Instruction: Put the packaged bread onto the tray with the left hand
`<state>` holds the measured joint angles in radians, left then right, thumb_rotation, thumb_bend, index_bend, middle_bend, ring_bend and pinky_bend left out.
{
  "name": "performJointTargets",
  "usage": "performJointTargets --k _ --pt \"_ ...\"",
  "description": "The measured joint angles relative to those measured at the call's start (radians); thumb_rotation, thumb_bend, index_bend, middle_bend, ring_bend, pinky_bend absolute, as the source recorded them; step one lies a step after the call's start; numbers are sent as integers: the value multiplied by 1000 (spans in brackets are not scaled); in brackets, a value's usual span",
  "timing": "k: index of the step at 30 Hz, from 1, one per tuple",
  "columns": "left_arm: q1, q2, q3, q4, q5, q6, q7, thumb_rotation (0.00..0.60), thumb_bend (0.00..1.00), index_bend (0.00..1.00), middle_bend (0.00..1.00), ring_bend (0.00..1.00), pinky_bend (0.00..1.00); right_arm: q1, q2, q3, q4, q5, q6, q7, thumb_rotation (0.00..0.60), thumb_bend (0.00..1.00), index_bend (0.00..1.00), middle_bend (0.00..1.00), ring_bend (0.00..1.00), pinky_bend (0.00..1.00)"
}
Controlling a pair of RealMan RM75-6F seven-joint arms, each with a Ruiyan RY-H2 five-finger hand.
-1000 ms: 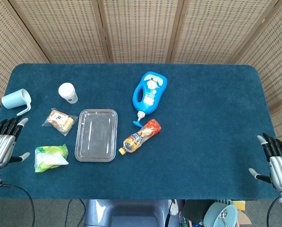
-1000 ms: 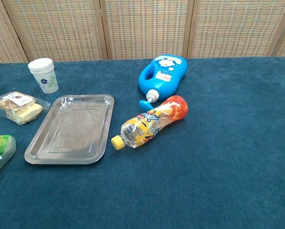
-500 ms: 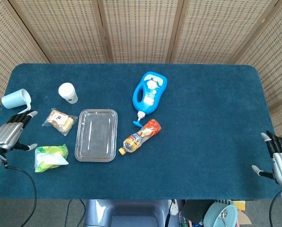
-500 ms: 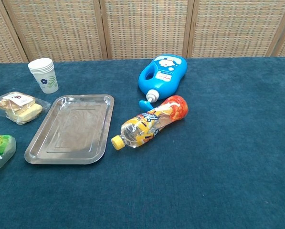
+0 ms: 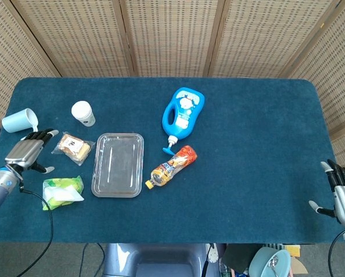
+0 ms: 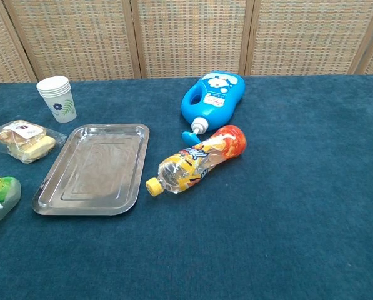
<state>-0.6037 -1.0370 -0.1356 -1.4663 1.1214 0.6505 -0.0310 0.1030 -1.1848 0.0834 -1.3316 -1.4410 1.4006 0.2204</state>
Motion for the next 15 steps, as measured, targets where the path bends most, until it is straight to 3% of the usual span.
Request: performJointTargets --k 4,15 --pt "-34 -43 5 36 7 -16 21 600 249 0 0 0 0 0 -5 4 9 11 -8 6 600 181 0 0 0 0" --pt "-93 -50 48 14 15 -64 123 600 255 0 0 0 0 -7 -15 11 35 28 -7 27 600 181 0 0 0 0"
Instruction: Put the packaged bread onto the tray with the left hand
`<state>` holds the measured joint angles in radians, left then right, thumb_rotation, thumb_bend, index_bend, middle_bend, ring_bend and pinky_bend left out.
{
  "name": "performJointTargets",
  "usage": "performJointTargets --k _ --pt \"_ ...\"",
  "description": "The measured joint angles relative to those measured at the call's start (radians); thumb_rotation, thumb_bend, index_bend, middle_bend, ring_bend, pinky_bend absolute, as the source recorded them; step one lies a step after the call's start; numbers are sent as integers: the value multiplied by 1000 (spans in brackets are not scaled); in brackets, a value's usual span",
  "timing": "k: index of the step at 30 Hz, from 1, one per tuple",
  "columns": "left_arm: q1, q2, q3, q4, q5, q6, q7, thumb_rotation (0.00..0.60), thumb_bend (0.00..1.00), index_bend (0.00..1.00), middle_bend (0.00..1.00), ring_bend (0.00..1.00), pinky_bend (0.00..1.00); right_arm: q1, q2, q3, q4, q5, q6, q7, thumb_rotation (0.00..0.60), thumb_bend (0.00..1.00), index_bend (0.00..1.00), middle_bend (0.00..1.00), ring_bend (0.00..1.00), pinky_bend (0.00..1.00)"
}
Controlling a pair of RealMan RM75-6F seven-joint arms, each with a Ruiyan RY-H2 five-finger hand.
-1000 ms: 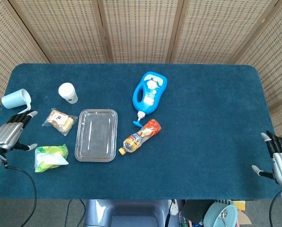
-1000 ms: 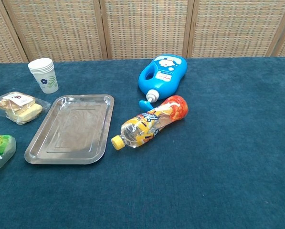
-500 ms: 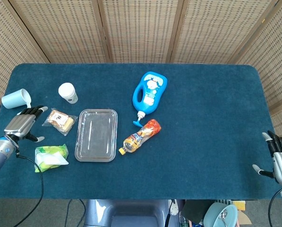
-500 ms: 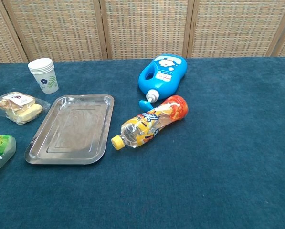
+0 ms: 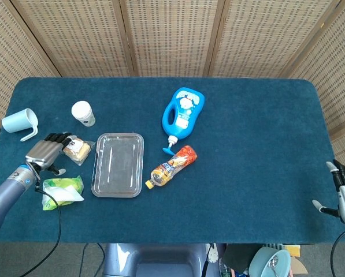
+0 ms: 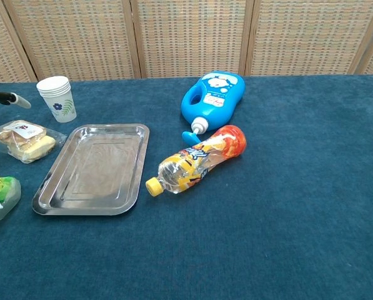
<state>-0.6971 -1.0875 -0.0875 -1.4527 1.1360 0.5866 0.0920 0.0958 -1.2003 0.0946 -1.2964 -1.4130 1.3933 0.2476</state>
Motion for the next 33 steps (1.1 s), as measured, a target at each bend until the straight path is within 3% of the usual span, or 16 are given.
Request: performJointTargets --k 21,33 --pt "-10 -34 41 72 -50 32 47 600 256 0 0 0 0 -3 -13 4 14 8 -9 6 600 181 0 0 0 0" --pt "-12 -160 40 311 22 -20 -97 600 256 0 0 0 0 -9 -8 3 -37 -3 15 -51 600 181 0 0 0 0"
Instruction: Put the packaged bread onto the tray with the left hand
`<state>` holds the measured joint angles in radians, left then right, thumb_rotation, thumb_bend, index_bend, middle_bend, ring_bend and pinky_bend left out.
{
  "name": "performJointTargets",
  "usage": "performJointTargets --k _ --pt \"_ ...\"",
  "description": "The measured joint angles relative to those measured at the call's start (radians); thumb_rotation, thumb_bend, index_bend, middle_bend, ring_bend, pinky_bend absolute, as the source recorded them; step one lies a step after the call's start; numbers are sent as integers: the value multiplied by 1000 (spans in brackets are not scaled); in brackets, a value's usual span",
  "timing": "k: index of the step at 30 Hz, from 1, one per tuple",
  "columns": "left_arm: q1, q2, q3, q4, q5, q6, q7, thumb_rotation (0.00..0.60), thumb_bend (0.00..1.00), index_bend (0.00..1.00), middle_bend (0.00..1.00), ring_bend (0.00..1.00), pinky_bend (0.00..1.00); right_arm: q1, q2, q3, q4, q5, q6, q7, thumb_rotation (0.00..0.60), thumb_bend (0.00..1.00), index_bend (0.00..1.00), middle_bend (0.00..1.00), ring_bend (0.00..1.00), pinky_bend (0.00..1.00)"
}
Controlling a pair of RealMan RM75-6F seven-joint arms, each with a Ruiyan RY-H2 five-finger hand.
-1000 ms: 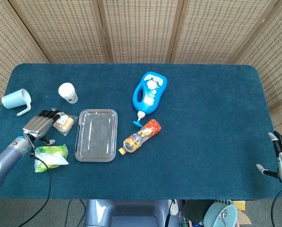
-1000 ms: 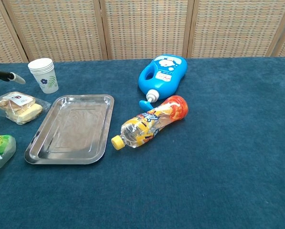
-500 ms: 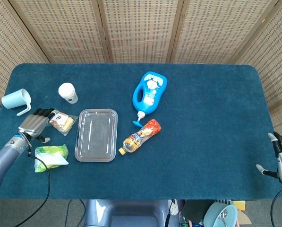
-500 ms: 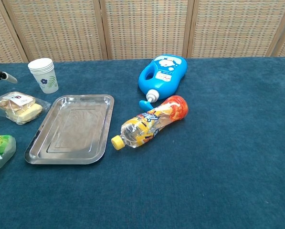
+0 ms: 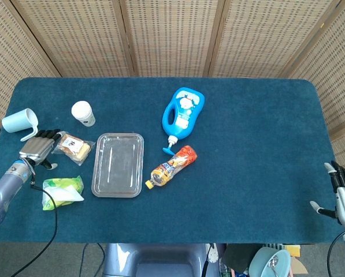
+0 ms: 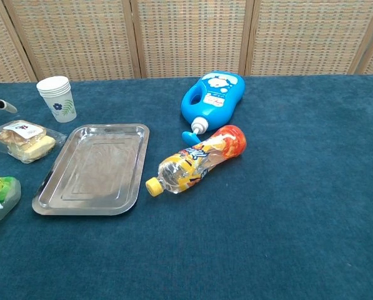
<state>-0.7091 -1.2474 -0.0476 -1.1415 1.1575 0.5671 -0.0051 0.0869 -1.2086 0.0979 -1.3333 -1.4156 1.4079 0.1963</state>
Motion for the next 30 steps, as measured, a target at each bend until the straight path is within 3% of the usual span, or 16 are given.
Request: performJointTargets --k 17,21,25,30 --pt "-35 -149 9 252 180 -46 -231 600 264 46 0 0 0 9 -1 -11 -53 -3 -19 -80 600 181 0 0 0 0" --pt "-39 -180 15 296 207 -35 -265 600 298 127 8 0 13 7 0 -15 -60 -12 -11 -86 600 181 0 0 0 0" --pt "-38 -206 17 331 227 -2 -282 600 317 280 97 0 116 6 0 -21 -63 -19 -9 -91 600 181 0 0 0 0" --pt "-31 -249 22 392 250 44 -307 600 324 365 160 0 165 0 0 -24 -66 -26 4 -93 600 181 0 0 0 0"
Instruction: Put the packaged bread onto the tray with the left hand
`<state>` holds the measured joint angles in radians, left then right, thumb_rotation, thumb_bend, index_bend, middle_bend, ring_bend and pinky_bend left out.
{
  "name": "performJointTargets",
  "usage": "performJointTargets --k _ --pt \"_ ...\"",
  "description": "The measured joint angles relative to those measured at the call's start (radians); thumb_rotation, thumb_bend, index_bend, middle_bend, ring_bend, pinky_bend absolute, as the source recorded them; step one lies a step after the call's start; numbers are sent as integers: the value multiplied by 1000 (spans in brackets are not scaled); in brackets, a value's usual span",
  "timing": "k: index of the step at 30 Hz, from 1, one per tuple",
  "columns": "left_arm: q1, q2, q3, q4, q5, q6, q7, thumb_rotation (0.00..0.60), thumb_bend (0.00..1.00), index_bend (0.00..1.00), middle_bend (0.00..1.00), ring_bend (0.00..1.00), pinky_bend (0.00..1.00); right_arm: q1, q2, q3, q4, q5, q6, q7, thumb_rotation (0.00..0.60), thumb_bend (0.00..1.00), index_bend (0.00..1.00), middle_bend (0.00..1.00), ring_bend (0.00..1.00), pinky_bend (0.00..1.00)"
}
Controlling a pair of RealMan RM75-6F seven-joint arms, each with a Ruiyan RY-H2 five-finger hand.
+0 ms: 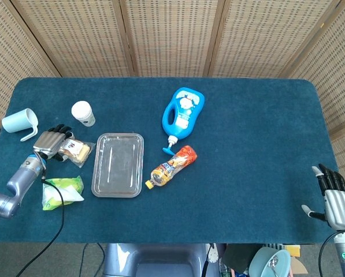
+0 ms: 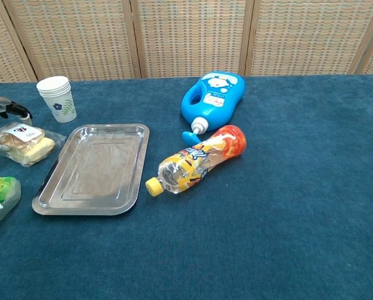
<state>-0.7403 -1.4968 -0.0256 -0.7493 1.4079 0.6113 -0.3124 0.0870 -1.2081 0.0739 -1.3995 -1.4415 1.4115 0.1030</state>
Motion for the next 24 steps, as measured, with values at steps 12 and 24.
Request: performJointTargets --k 12,24 --pt "10 -24 8 32 35 69 -46 600 334 403 194 31 194 -5 0 -2 1 2 3 1 600 181 0 0 0 0" --pt "12 59 -25 -135 1 114 61 600 354 403 194 31 193 -4 -14 -9 62 -10 -8 68 600 181 0 0 0 0"
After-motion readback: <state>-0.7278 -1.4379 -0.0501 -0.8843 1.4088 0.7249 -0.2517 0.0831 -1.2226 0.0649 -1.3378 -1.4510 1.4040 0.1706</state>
